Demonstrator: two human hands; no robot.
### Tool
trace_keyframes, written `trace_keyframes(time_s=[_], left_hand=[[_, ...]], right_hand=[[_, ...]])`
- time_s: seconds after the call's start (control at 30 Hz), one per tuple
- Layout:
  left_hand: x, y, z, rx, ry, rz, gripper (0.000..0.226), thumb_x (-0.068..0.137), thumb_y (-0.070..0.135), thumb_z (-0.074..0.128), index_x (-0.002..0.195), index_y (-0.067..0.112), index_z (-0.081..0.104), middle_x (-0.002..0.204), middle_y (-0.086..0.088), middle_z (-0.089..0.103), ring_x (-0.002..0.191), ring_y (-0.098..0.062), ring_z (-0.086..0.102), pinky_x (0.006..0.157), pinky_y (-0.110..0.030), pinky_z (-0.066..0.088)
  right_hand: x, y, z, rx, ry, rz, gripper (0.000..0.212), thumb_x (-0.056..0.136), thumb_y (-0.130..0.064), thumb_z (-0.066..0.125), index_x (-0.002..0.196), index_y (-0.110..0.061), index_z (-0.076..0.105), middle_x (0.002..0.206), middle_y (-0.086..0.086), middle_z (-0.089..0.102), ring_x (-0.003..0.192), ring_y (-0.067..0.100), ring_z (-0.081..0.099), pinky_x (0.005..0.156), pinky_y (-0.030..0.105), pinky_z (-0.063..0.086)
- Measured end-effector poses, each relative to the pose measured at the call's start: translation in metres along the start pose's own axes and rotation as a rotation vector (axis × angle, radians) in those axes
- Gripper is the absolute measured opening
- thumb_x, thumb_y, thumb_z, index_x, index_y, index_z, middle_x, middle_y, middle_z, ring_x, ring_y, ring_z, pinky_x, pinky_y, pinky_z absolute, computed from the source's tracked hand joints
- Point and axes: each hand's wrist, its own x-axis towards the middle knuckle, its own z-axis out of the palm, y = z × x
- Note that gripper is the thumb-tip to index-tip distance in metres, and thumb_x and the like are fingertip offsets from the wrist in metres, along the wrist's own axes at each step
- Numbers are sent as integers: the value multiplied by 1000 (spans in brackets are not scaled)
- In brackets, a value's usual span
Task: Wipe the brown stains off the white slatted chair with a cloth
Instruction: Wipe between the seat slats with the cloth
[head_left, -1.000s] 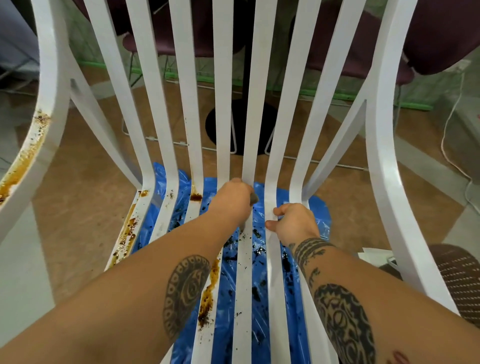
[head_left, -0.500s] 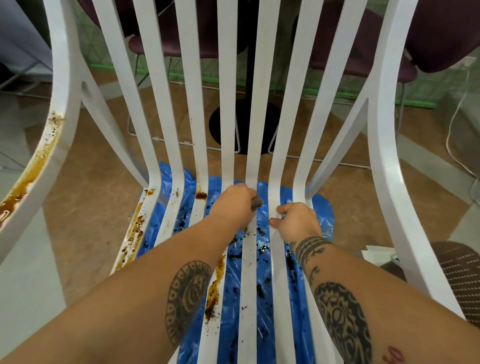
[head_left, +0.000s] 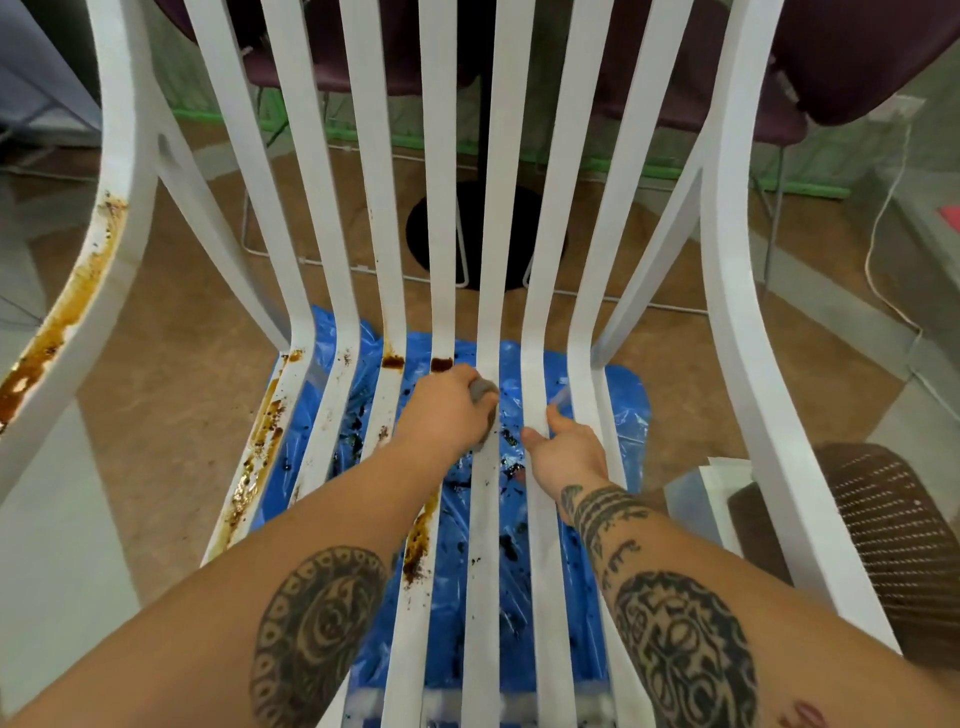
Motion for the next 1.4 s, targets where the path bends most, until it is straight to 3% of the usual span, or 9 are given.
trace_keyframes(time_s=[0.13, 0.2, 0.37, 0.53, 0.77, 0.93, 1.1, 1.23, 1.4], left_hand=[[-4, 8, 4, 199, -75, 64, 25, 101, 21, 54, 119, 13, 70, 103, -11, 70, 90, -25, 66, 77, -36, 58], [-5, 12, -2, 270, -129, 59, 26, 100, 23, 56, 122, 15, 69, 109, -11, 69, 96, -26, 66, 81, -35, 58], [-1, 9, -20, 245, -255, 9, 23, 96, 31, 64, 113, 16, 71, 107, -7, 69, 95, -23, 62, 79, -31, 52], [4, 10, -13, -133, 105, -5, 19, 96, 25, 64, 113, 20, 70, 97, -2, 70, 86, -19, 65, 74, -31, 55], [-1, 16, 3, 309, -192, 91, 30, 100, 12, 58, 126, 21, 69, 119, -4, 69, 104, -23, 65, 86, -32, 57], [-11, 10, -16, 273, -363, 90, 21, 96, 21, 65, 115, 22, 75, 112, -1, 70, 102, -19, 64, 89, -33, 55], [-19, 0, -15, 89, -137, 65, 20, 97, 19, 65, 115, 23, 74, 106, 0, 71, 90, -14, 62, 80, -24, 52], [-34, -5, 10, 214, -254, 143, 19, 93, 0, 60, 93, 14, 73, 81, 2, 59, 77, -15, 59, 69, -18, 45], [-57, -5, 2, 350, -305, 203, 20, 96, 14, 62, 110, 18, 76, 107, -4, 66, 90, -18, 59, 77, -28, 50]], right_hand=[[5, -2, -3, -89, -13, -25, 63, 99, -40, 59, 156, -26, 34, 152, 6, 47, 123, 29, 56, 100, 37, 52], [6, -1, -2, -103, -22, -23, 62, 99, -40, 59, 155, -26, 35, 150, 7, 48, 127, 30, 54, 104, 39, 50], [8, -1, -2, -88, -25, -12, 62, 99, -39, 59, 155, -25, 35, 152, 7, 47, 129, 30, 53, 105, 37, 48], [11, 1, 0, -118, -26, -13, 63, 99, -41, 59, 155, -26, 35, 145, 8, 54, 122, 32, 58, 102, 42, 52], [15, 3, 1, -147, -39, -13, 64, 99, -43, 58, 156, -25, 34, 144, 9, 54, 122, 33, 58, 99, 45, 54], [14, 1, -1, -190, -43, -20, 64, 99, -44, 56, 156, -25, 33, 142, 11, 55, 122, 34, 58, 99, 45, 54], [14, 2, 0, -161, -55, 1, 65, 99, -44, 57, 156, -26, 32, 151, 9, 48, 121, 34, 58, 98, 46, 54], [16, 1, -2, -174, -70, -21, 66, 98, -46, 56, 156, -25, 32, 151, 9, 46, 120, 35, 58, 96, 48, 55], [3, -5, -4, -199, -71, -6, 64, 102, -43, 51, 158, -23, 27, 160, 8, 35, 130, 35, 51, 102, 45, 51]])
